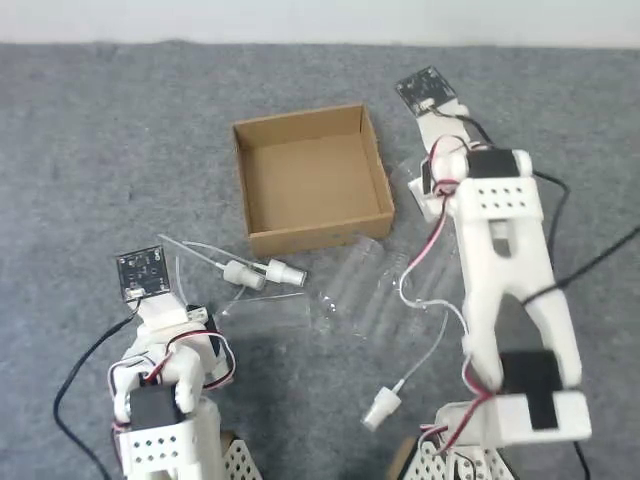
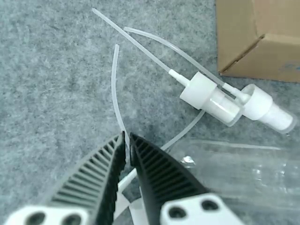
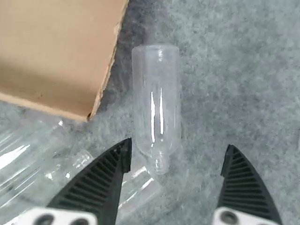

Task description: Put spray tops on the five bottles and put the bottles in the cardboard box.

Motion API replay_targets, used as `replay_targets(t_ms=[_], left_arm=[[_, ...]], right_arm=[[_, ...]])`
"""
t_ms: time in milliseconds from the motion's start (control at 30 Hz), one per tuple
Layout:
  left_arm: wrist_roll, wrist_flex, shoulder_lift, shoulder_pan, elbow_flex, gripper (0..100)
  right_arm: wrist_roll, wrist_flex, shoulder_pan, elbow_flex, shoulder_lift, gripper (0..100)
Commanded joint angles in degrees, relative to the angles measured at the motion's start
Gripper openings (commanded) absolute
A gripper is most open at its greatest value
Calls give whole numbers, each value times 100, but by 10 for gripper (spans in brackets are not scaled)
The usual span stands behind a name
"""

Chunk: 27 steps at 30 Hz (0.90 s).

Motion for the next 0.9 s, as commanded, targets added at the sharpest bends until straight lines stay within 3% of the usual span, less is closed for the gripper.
replay_targets(t_ms=[0,333,867], left_arm=[[-35,26,-105,-9,-75,12],[-35,26,-105,-9,-75,12],[-35,26,-105,-9,-75,12]], right_arm=[[-70,-13,-171,-791,391,268],[-70,-31,-426,-1556,1648,268],[-44,-22,22,-3051,3547,267]])
